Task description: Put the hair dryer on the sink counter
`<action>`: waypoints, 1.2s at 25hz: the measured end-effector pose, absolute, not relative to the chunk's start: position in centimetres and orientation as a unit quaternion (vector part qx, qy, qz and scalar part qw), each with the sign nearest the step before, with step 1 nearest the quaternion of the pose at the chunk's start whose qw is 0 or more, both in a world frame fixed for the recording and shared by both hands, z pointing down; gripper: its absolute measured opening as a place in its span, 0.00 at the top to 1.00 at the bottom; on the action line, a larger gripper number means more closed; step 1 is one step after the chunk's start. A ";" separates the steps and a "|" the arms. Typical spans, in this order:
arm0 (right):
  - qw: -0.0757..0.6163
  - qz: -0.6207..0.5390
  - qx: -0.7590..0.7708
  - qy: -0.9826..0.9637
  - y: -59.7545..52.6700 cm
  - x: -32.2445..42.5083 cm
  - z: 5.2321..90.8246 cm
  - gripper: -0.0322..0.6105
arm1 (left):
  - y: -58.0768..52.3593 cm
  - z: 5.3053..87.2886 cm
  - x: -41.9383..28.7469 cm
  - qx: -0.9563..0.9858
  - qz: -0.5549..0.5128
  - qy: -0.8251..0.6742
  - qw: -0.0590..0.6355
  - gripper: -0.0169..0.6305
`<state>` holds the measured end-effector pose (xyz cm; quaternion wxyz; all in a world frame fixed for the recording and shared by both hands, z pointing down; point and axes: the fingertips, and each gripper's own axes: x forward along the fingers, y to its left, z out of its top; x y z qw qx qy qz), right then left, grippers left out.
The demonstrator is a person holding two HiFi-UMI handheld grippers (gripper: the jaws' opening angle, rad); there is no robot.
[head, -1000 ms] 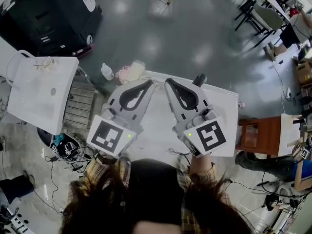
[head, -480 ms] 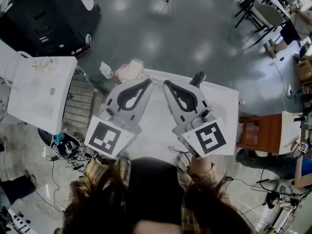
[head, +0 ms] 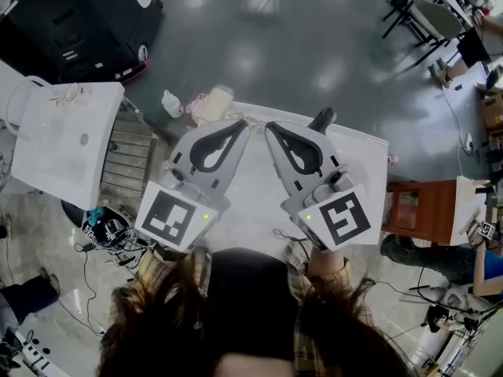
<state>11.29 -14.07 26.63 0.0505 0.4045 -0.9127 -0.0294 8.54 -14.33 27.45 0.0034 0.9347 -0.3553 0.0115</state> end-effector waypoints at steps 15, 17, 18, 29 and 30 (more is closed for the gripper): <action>0.050 -0.021 0.412 -0.910 -14.5 11.7 27.1 0.93 | -14.7 27.9 8.3 0.934 0.011 -0.357 0.007 0.95; 0.051 -0.022 0.410 -0.910 -14.5 11.7 27.2 0.93 | -14.7 28.0 8.3 0.934 0.011 -0.357 0.007 0.95; 0.053 -0.023 0.409 -0.911 -14.5 11.6 27.3 0.93 | -14.7 28.0 8.3 0.934 0.011 -0.357 0.007 0.95; 0.058 -0.017 0.410 -0.910 -14.5 11.8 27.6 0.93 | -14.8 28.0 8.4 0.935 0.011 -0.355 0.009 0.95; 0.059 -0.017 0.410 -0.910 -14.5 11.8 27.7 0.93 | -14.8 28.0 8.4 0.935 0.011 -0.356 0.010 0.95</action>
